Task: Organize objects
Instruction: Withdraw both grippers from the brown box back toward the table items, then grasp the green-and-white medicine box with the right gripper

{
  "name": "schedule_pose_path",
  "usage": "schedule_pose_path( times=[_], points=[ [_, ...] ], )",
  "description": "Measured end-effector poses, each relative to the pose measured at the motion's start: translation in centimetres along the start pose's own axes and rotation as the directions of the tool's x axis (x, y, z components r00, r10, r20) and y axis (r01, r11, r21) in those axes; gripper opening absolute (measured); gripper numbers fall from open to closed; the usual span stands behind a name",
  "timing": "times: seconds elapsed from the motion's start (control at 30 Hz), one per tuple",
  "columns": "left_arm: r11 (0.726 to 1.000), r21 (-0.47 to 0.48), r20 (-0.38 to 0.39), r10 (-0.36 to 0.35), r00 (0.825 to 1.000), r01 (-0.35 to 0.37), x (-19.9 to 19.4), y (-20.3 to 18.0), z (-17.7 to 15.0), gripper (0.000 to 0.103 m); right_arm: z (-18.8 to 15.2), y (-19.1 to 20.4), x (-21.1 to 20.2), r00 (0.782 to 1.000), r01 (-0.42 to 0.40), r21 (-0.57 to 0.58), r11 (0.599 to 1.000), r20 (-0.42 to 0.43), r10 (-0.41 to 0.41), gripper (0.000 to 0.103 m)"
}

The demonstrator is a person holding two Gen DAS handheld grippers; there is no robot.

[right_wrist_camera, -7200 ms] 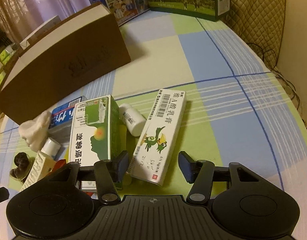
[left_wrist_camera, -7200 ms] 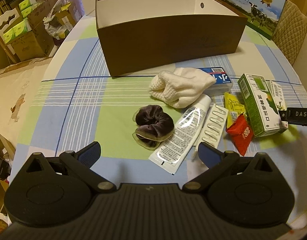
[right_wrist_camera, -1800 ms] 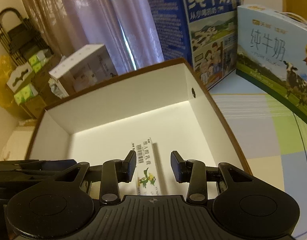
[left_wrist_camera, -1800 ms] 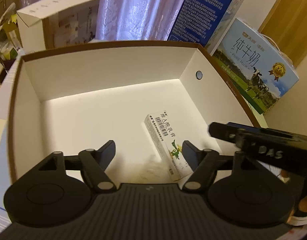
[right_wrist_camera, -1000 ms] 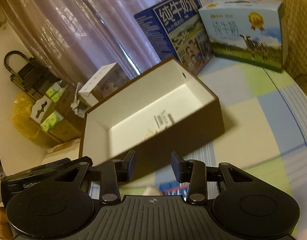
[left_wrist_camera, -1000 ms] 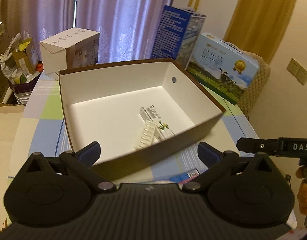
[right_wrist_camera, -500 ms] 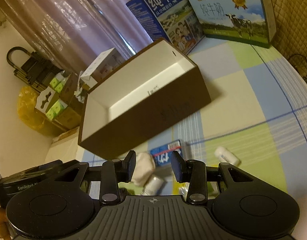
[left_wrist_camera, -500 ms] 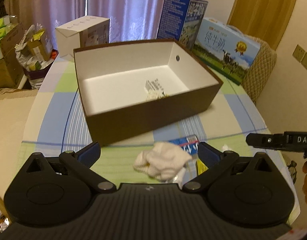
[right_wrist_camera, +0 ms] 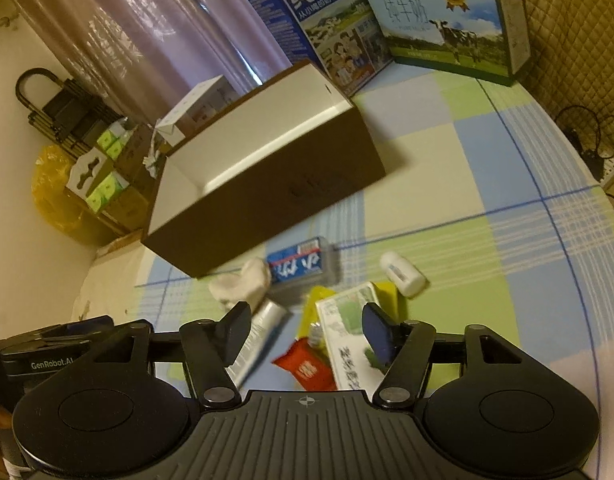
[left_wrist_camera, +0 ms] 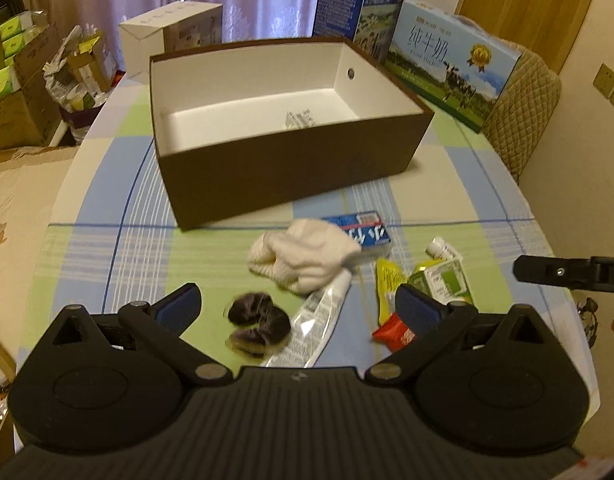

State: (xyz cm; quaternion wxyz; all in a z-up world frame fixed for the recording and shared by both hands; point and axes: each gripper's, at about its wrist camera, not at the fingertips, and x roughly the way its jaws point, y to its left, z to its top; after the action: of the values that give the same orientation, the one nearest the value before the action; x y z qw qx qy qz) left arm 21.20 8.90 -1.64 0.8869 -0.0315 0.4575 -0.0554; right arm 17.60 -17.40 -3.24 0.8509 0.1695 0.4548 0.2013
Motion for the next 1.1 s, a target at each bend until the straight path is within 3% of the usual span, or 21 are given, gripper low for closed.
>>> schedule_pose_path(
  times=[0.57,1.1],
  points=[
    [0.996,-0.050,-0.070,0.066,0.995,-0.070,0.6,0.1,-3.8,0.101,-3.9,-1.0,1.7,0.987,0.112,-0.147,0.983,-0.102,-0.128,0.060],
    [0.995,-0.052,-0.085,0.081,0.993,-0.086,1.3,0.9,-4.1,0.101,-3.9,0.3,4.0,0.973,0.172,-0.240,0.955,-0.112,-0.203,0.060]
  ],
)
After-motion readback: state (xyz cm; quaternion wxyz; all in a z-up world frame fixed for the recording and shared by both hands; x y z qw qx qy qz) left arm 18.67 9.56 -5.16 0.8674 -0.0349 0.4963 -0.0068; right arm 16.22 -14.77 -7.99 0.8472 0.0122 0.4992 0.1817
